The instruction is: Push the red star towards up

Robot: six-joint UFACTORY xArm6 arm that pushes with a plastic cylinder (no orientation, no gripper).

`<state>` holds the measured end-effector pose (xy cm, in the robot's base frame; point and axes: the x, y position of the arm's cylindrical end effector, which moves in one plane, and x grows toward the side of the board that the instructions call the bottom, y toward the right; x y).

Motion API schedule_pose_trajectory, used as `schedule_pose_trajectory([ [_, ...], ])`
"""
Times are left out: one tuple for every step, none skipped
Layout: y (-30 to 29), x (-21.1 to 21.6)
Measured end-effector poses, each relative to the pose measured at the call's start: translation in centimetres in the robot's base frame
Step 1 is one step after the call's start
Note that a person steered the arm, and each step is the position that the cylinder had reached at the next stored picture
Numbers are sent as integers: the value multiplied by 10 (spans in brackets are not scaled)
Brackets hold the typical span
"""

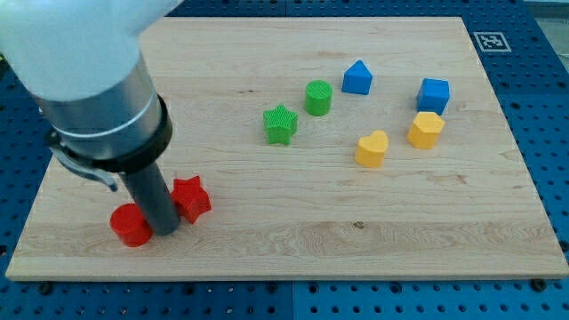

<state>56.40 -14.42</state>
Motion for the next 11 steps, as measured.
schedule_pose_trajectory([
  [-4,-26],
  [1,-26],
  [20,7],
  [27,11],
  [28,-2],
  [29,-21],
  [40,-38],
  [55,-58],
  [59,-88],
  [59,-118],
  [59,-145],
])
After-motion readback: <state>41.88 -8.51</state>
